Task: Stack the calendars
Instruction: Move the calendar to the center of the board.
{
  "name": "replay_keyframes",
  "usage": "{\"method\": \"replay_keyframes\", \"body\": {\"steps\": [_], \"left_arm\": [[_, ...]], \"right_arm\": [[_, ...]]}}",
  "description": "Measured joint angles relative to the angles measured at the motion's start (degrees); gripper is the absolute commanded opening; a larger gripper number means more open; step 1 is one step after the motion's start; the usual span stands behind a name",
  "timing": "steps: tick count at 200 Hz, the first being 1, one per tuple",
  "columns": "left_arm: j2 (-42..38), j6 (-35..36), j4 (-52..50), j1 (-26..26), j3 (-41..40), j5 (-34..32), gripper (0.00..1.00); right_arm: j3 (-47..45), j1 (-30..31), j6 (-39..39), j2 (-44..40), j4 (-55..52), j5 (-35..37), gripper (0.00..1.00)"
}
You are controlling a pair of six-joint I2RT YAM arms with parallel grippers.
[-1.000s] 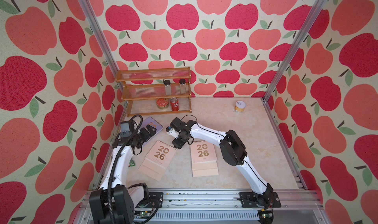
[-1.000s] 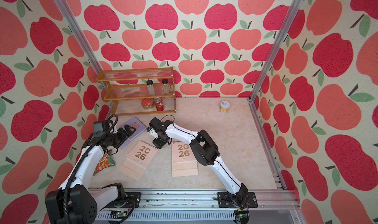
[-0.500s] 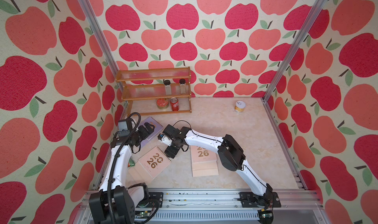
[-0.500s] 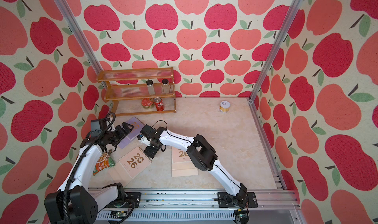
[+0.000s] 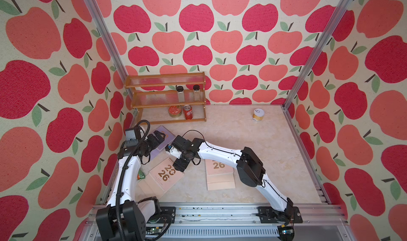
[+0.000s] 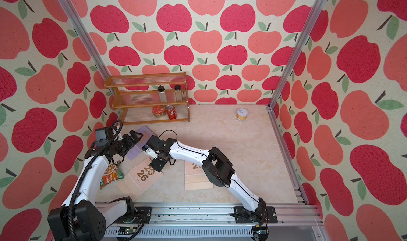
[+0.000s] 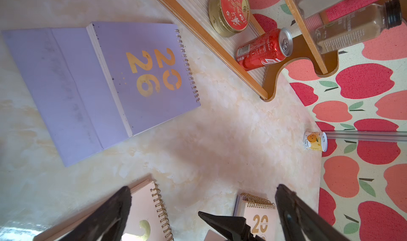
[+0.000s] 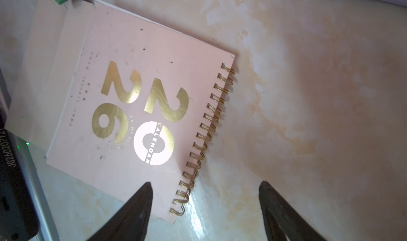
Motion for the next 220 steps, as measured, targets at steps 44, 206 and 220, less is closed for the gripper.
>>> {"method": "replay_keyframes", "body": {"steps": [44, 206, 220], "left_arm": [[0.00, 0.00, 0.00, 0.09, 0.02, 0.26, 1.00], [0.00, 0.00, 0.00, 0.37, 0.04, 0.52, 1.00], [0.00, 0.00, 0.00, 0.37, 0.04, 0.81, 1.00]], "right_arm": [[3.58, 0.57, -0.61, 2.29, -2.43, 0.22, 0.77], [14.84, -1.20, -1.66, 10.10, -11.41, 8.41, 0.77], [15.30, -2.36, -1.68, 10.32, -11.52, 8.74, 0.77]]}}
